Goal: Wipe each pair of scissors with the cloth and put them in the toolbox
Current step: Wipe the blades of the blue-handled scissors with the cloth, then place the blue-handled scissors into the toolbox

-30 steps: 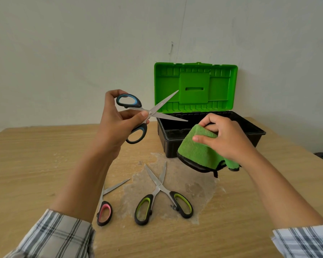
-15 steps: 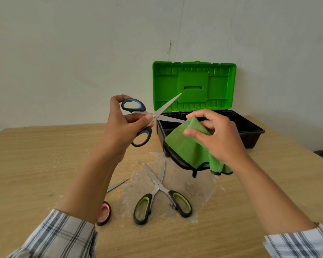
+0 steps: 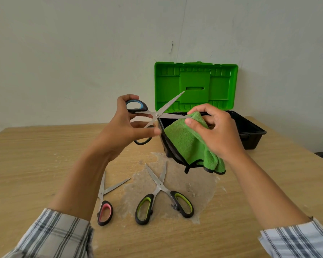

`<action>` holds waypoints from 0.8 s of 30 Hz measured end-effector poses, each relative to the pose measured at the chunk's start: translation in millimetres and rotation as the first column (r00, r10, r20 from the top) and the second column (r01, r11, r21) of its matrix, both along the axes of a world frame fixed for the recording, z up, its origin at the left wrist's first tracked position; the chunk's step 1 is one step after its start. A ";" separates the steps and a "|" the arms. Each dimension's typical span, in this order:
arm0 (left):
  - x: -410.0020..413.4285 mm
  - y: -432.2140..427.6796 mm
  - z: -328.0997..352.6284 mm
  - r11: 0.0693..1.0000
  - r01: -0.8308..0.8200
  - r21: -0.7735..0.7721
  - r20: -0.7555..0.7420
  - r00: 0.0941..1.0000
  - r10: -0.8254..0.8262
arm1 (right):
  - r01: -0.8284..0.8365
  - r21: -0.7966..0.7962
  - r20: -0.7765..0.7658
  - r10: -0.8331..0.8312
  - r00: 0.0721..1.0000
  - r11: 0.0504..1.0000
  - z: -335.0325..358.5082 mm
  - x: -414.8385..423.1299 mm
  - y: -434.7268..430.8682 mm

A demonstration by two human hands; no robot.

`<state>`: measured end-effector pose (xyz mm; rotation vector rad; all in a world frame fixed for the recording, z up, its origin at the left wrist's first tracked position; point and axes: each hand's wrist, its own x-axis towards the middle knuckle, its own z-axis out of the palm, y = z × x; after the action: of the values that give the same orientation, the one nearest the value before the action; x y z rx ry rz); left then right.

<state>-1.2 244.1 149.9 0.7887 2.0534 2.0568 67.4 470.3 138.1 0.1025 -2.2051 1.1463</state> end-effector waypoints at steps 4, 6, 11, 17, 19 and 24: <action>-1.2 -2.0 0.2 0.997 0.031 -0.076 -0.073 0.997 -0.037 | 0.011 -0.031 0.004 -0.011 1.000 0.999 2.1 -0.8 3.3; -2.2 -2.6 -0.9 0.995 0.010 -0.097 -0.113 0.993 -0.021 | 0.016 -0.054 0.005 -0.016 1.000 0.998 3.1 -0.9 5.5; -3.8 -2.7 -4.4 0.986 -0.037 -0.160 -0.213 0.977 0.002 | -0.016 -0.120 0.020 0.018 1.000 0.993 5.4 -1.5 10.9; -1.1 0.3 -4.4 0.970 -0.139 -0.201 -0.367 0.928 0.057 | -0.028 -0.086 0.010 0.029 1.000 0.996 6.8 -1.9 13.4; -2.1 3.5 -6.6 0.971 -0.146 -0.191 -0.366 0.928 0.067 | -0.006 -0.051 0.035 0.008 0.999 0.999 7.7 -2.6 17.3; -7.3 12.4 -13.8 0.969 -0.182 -0.168 -0.326 0.938 0.120 | 0.124 0.177 0.061 -0.136 0.989 0.976 1.9 -2.7 35.7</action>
<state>-8.4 256.5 136.1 1.0052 2.5147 1.8571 64.7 506.0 140.0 -0.0112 -2.3364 0.8995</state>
